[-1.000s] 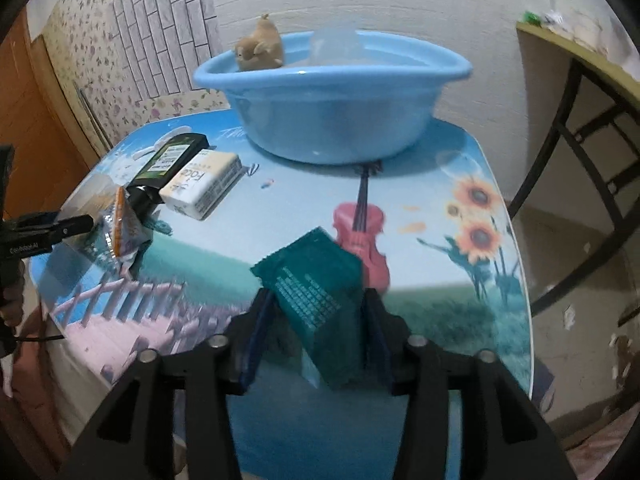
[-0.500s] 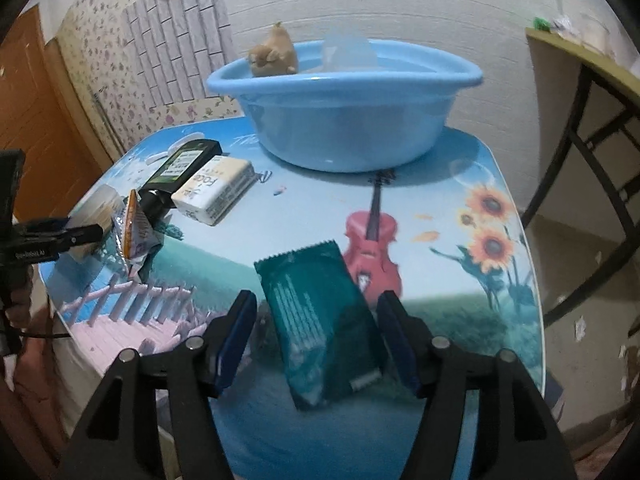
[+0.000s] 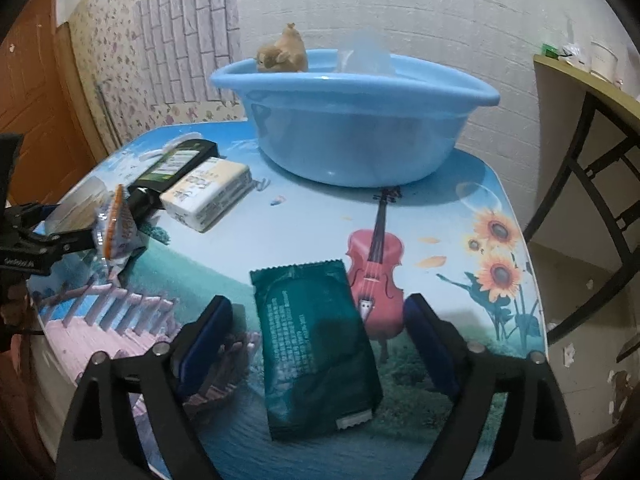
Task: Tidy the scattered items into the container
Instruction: 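Hold the toothpick box with the left tool while the right tool grasps the green packet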
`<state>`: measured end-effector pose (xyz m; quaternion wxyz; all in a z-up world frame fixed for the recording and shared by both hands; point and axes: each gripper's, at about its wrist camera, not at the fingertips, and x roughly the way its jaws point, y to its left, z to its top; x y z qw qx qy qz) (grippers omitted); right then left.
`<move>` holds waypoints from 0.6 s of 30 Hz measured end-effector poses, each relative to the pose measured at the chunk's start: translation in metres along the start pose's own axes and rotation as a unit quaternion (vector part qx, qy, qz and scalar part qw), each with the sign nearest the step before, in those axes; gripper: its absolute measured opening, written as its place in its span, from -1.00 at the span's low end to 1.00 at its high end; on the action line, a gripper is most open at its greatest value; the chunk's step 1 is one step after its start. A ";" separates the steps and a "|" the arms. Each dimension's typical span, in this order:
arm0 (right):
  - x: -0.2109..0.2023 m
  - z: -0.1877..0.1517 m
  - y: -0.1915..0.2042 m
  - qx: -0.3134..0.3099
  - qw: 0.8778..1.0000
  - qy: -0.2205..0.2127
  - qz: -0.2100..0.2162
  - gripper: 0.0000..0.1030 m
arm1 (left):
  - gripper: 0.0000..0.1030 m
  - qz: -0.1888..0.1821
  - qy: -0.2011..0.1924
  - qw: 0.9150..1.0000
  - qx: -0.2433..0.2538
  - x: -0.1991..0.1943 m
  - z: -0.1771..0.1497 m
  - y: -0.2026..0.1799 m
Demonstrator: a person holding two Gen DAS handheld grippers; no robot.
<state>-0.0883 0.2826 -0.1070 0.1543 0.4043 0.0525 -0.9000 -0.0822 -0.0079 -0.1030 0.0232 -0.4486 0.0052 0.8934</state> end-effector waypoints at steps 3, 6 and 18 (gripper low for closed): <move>0.002 0.002 -0.003 0.010 1.000 0.005 -0.007 0.93 | 0.99 -0.001 -0.007 1.000 -0.001 -0.001 -0.001 0.000; 0.002 0.002 -0.003 0.009 1.000 0.004 -0.008 0.92 | 0.99 0.000 -0.007 1.000 -0.003 0.000 -0.001 0.000; -0.001 0.001 -0.006 0.007 1.000 -0.015 0.003 0.76 | 0.99 0.008 -0.026 1.000 -0.009 -0.003 -0.005 -0.002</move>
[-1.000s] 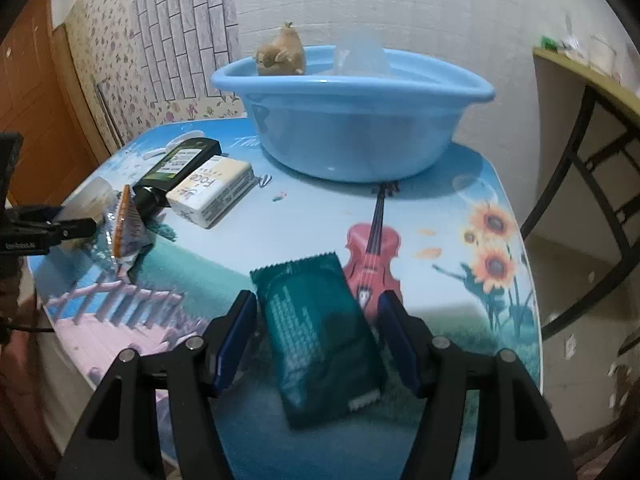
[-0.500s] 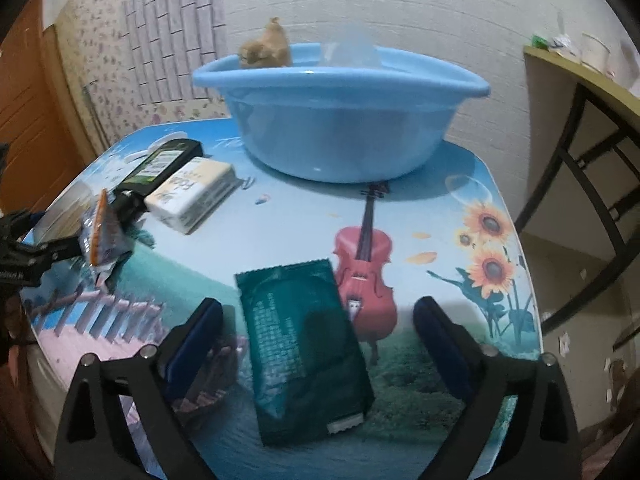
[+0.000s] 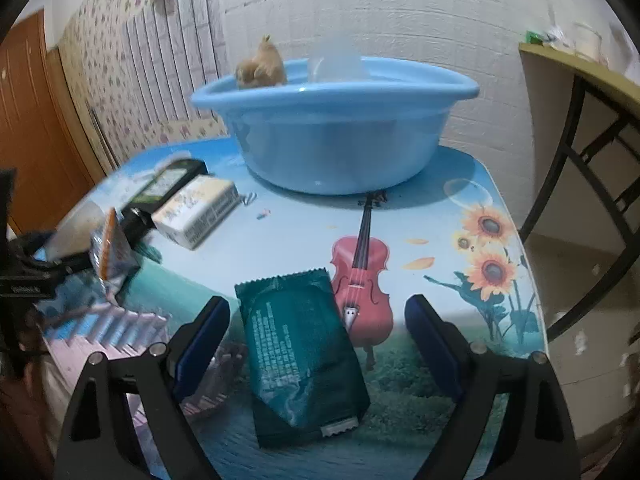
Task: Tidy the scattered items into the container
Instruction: 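Hold the toothpick box with the left tool while the right tool grasps the green packet, then carry the toothpick box to the basin with the left tool while the right tool carries the packet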
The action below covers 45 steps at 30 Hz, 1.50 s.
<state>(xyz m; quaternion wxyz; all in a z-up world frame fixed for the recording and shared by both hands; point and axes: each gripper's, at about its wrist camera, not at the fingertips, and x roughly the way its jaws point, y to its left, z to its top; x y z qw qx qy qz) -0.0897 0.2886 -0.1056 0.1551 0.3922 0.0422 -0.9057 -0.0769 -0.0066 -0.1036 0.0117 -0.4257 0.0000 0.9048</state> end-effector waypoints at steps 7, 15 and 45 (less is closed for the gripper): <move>-0.001 -0.001 -0.002 0.000 1.000 -0.003 0.004 0.72 | 0.99 0.006 0.002 1.000 -0.008 0.001 0.002 0.000; -0.001 -0.001 0.002 0.000 1.000 -0.010 -0.017 0.26 | 0.99 0.010 0.006 1.000 -0.013 0.001 0.002 -0.001; -0.026 0.014 0.019 0.045 0.996 -0.030 0.070 -0.14 | 0.17 -0.021 -0.017 0.999 -0.017 -0.011 0.001 0.012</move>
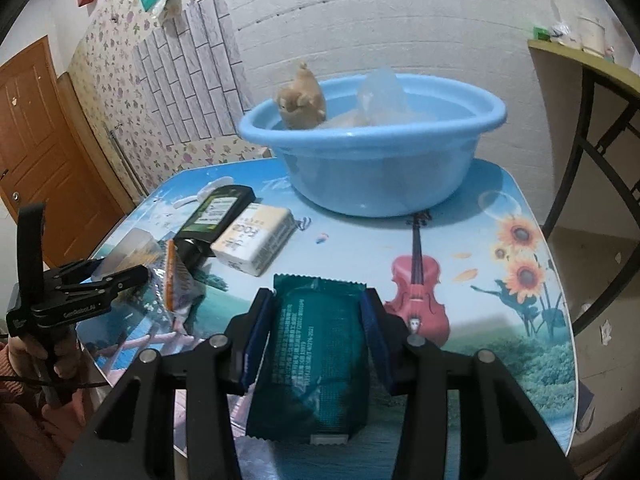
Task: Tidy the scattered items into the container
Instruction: 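Carry the toothpick box to the basin with the left tool while the right tool carries the packet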
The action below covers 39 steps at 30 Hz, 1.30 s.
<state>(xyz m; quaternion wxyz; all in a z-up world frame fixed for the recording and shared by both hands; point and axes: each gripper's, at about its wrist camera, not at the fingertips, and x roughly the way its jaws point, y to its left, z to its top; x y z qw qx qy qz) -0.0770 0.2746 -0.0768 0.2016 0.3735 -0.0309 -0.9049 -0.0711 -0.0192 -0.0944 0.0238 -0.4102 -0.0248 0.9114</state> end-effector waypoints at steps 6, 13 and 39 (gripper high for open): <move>-0.020 0.014 -0.002 0.009 0.999 -0.030 0.018 -0.14 | 0.17 -0.012 -0.031 0.999 -0.014 -0.024 0.016 0.001; -0.041 0.040 0.006 0.003 0.997 -0.067 0.026 -0.14 | 0.17 -0.035 -0.070 0.997 0.010 -0.058 0.053 -0.019; 0.010 0.131 -0.062 0.031 0.993 -0.109 0.022 -0.14 | 0.18 -0.125 -0.064 0.984 0.112 0.021 0.164 -0.149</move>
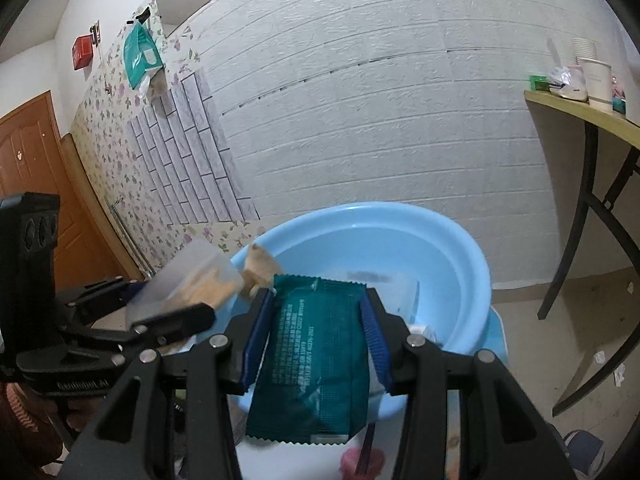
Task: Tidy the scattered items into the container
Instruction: 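Carry the toothpick box to the basin with the left tool while the right tool carries the packet, then open the left tool to release the toothpick box in the basin while the right tool releases the packet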
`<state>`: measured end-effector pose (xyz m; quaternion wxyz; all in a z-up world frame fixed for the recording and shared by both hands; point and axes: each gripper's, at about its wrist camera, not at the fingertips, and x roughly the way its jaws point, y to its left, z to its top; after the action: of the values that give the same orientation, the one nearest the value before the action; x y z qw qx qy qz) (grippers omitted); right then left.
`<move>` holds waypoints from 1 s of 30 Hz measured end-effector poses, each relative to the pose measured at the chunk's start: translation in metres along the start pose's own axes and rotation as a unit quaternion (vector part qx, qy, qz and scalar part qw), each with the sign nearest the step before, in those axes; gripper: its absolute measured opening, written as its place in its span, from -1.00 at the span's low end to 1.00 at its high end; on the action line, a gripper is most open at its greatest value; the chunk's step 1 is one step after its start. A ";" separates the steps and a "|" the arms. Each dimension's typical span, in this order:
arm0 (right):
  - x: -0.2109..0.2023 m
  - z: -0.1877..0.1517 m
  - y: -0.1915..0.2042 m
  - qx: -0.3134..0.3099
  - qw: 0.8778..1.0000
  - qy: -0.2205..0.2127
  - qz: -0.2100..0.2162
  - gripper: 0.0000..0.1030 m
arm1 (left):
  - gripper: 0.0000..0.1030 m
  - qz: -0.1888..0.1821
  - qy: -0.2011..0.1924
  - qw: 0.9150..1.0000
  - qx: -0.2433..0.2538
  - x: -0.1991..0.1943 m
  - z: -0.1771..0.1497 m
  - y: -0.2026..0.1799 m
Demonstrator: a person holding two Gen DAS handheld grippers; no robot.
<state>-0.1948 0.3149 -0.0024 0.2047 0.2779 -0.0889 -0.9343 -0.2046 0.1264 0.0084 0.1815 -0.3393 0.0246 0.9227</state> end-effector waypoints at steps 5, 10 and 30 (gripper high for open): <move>0.013 0.008 -0.010 0.007 1.000 0.003 -0.002 -0.10 | 0.23 -0.010 0.009 1.000 0.011 0.015 0.005 -0.009; 0.013 0.007 -0.014 0.014 1.000 0.002 -0.009 -0.10 | 0.48 -0.022 0.004 0.999 0.024 0.015 0.006 -0.019; -0.027 -0.015 -0.002 0.023 0.999 0.016 -0.030 0.11 | 0.55 0.016 -0.023 1.000 0.001 -0.052 -0.023 0.001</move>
<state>-0.1669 0.3273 -0.0021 0.1714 0.3004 -0.0989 -0.9331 -0.1540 0.1046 0.0234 0.1678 -0.3176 0.0266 0.9329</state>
